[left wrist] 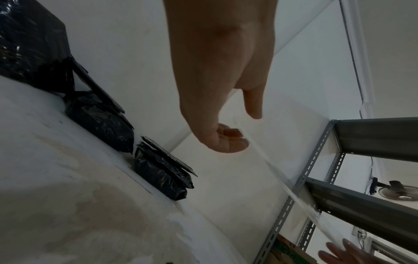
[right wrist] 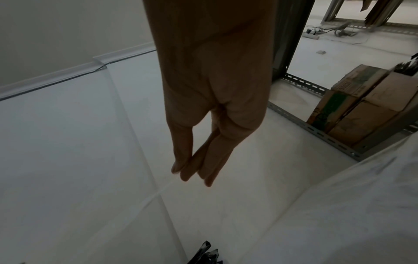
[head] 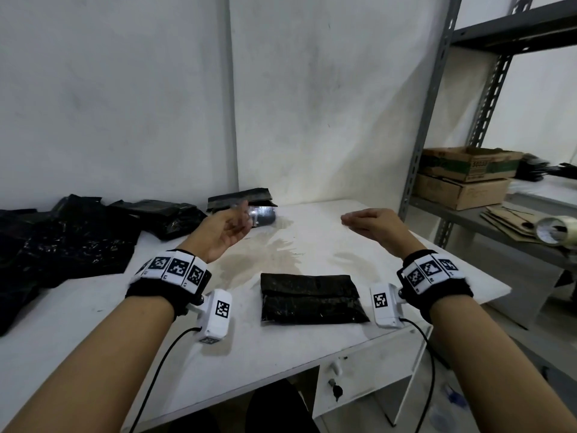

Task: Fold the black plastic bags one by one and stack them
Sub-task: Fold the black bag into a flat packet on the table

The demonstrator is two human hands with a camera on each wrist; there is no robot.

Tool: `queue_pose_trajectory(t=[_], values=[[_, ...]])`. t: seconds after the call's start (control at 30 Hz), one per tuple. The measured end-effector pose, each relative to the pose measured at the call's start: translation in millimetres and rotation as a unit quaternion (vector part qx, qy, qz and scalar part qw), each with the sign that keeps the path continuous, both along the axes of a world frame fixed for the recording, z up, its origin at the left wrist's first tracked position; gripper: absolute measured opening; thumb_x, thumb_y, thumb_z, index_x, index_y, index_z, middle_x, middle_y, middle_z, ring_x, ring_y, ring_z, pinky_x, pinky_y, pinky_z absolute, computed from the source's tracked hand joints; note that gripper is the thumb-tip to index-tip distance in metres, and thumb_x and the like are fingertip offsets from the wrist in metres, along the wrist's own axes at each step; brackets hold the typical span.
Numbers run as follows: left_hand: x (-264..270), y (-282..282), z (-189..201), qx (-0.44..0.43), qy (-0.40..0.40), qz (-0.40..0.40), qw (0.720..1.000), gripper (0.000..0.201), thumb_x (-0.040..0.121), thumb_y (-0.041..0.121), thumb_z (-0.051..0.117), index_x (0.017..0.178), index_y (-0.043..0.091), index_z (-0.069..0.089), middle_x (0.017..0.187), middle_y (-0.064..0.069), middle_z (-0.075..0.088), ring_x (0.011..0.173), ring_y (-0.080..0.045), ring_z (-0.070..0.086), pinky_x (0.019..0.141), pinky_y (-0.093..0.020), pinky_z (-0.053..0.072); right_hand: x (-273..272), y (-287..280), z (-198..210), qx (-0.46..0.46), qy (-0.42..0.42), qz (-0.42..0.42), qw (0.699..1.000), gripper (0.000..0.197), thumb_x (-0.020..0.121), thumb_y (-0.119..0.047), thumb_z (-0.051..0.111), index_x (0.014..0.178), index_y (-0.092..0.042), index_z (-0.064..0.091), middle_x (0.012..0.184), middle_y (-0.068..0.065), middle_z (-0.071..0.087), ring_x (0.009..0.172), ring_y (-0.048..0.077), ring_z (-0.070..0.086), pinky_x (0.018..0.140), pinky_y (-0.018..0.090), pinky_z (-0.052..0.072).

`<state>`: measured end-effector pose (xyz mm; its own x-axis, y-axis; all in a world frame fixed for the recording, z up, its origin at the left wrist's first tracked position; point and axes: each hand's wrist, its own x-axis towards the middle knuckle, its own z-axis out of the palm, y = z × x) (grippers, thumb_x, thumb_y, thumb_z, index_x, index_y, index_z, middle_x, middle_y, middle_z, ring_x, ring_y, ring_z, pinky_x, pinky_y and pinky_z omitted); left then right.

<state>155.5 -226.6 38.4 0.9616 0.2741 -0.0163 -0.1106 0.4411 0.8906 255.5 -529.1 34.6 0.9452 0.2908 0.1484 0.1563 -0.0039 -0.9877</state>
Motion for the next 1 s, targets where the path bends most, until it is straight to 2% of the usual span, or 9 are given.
queue_pose_trajectory(t=[0.1,0.23,0.33,0.43,0.57,0.67,0.77,0.9,1.0], values=[[-0.1,-2.4,-6.5,0.001,0.030,0.012,0.999,0.011,0.092,0.013,0.060,0.085,0.005,0.058,0.083,-0.008,0.062,0.073,-0.017,0.066,0.066,-0.023,0.059,0.6,-3.9,-2.0,0.004,0.021,-0.002,1.000,0.028,0.083,-0.009,0.072,0.104,0.010,0.068,0.100,0.020,0.072,0.094,0.019,0.071,0.085,0.021,0.056],[-2.4,-7.3,-18.7,0.023,0.056,0.003,0.998,0.009,0.094,0.007,0.056,0.088,0.002,0.058,0.084,-0.008,0.062,0.063,-0.014,0.070,0.060,-0.021,0.058,-1.5,-7.9,-10.0,0.010,0.045,-0.024,0.999,0.033,0.085,-0.012,0.072,0.104,0.013,0.065,0.095,0.022,0.071,0.081,0.019,0.072,0.084,0.029,0.058],[-6.3,-7.1,-27.6,0.047,0.092,-0.032,0.994,0.006,0.093,0.004,0.056,0.092,-0.002,0.057,0.087,-0.012,0.062,0.066,-0.018,0.072,0.059,-0.022,0.058,-5.9,-12.6,-17.5,-0.008,0.072,-0.022,0.997,0.024,0.086,-0.011,0.071,0.101,0.007,0.065,0.092,0.016,0.069,0.075,0.016,0.073,0.065,0.026,0.060],[-11.3,-7.7,-34.9,0.055,0.131,-0.053,0.989,0.006,0.092,0.002,0.057,0.093,-0.004,0.055,0.085,-0.013,0.062,0.068,-0.022,0.072,0.060,-0.023,0.059,-10.4,-16.3,-25.2,-0.052,0.086,-0.019,0.995,0.020,0.087,-0.014,0.071,0.098,0.002,0.065,0.092,0.013,0.070,0.071,0.015,0.073,0.057,0.023,0.057],[-18.2,-7.9,-42.4,0.077,0.168,-0.059,0.981,0.003,0.090,-0.002,0.058,0.089,-0.001,0.055,0.079,-0.011,0.061,0.068,-0.025,0.072,0.061,-0.026,0.060,-14.6,-21.8,-32.4,-0.112,0.101,-0.020,0.988,0.026,0.087,-0.021,0.071,0.103,0.000,0.067,0.094,0.012,0.071,0.068,0.020,0.072,0.057,0.024,0.059],[-22.1,-5.8,-47.8,0.110,0.195,-0.051,0.973,0.002,0.088,0.001,0.062,0.088,0.001,0.060,0.083,-0.008,0.063,0.063,-0.018,0.070,0.053,-0.022,0.057,-16.8,-26.5,-33.9,-0.151,0.101,-0.027,0.983,0.027,0.085,-0.024,0.073,0.102,-0.003,0.071,0.091,0.006,0.073,0.070,0.013,0.071,0.056,0.018,0.057],[-26.4,-4.8,-51.7,0.170,0.232,-0.045,0.957,0.008,0.083,0.008,0.071,0.088,0.006,0.066,0.081,-0.002,0.063,0.068,-0.011,0.059,0.054,-0.018,0.056,-19.9,-31.2,-35.6,-0.190,0.103,-0.043,0.975,0.023,0.082,-0.027,0.076,0.096,-0.008,0.074,0.090,0.002,0.074,0.068,0.003,0.068,0.048,0.009,0.046],[-28.4,-5.1,-55.9,0.199,0.265,-0.037,0.943,0.016,0.078,0.010,0.076,0.090,0.007,0.066,0.077,0.000,0.062,0.067,-0.010,0.053,0.051,-0.016,0.054,-23.6,-37.6,-40.7,-0.243,0.111,-0.043,0.963,0.028,0.079,-0.032,0.079,0.095,-0.009,0.076,0.084,-0.006,0.075,0.069,0.000,0.064,0.055,0.010,0.041],[-27.8,-7.2,-58.1,0.207,0.282,-0.052,0.935,0.023,0.076,0.011,0.077,0.094,0.009,0.063,0.082,0.001,0.061,0.068,-0.010,0.053,0.049,-0.017,0.053,-26.8,-42.0,-43.4,-0.260,0.128,-0.041,0.956,0.027,0.081,-0.031,0.077,0.096,-0.009,0.074,0.076,-0.009,0.072,0.065,-0.002,0.061,0.050,0.008,0.041]])
